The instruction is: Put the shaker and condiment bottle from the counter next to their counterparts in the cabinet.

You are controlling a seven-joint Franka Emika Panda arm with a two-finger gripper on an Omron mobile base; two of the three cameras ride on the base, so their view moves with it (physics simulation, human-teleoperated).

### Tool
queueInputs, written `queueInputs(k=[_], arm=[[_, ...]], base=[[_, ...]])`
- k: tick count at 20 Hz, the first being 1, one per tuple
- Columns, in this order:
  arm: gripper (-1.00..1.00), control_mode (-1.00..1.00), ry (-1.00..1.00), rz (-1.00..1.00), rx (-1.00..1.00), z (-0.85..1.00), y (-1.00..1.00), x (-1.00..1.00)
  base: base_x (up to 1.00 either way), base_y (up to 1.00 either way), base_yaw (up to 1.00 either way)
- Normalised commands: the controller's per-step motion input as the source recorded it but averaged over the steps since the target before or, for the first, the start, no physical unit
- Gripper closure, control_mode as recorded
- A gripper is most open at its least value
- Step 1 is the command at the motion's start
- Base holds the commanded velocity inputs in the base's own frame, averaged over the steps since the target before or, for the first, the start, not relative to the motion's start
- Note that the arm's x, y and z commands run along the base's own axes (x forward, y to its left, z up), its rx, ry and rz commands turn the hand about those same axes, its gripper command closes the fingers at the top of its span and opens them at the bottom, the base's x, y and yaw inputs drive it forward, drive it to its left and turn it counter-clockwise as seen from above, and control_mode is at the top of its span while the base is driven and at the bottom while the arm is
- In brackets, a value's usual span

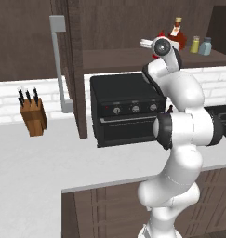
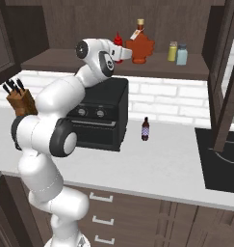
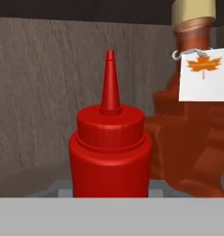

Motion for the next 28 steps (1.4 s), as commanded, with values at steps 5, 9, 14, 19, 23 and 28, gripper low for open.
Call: queueInputs(k=[5, 9, 14, 19, 23, 28], arm=[[1.00, -1.00, 0.02, 0.02, 0.00, -0.09, 0.00, 0.45], [1.00, -1.00, 0.02, 0.02, 0.00, -0.12, 0.00, 0.39], [-1.00, -1.00, 0.02, 0.02, 0.00, -0.27, 0.01, 0.14], [-1.00, -1.00, 0.01, 0.01, 0.00, -0.32, 0.00, 0.00], [-1.00, -1.00, 0.02, 0.01, 0.00, -0.23, 0.05, 0.00], [-1.00, -1.00, 0.00, 0.01, 0.00, -0.09, 0.10, -0.03]], base=[[0.00, 0.00, 0.00], [0.00, 0.00, 0.00], [0.00, 0.00, 0.00], [0.00, 0.00, 0.00], [0.00, 0.00, 0.00], [0.00, 0.00, 0.00]])
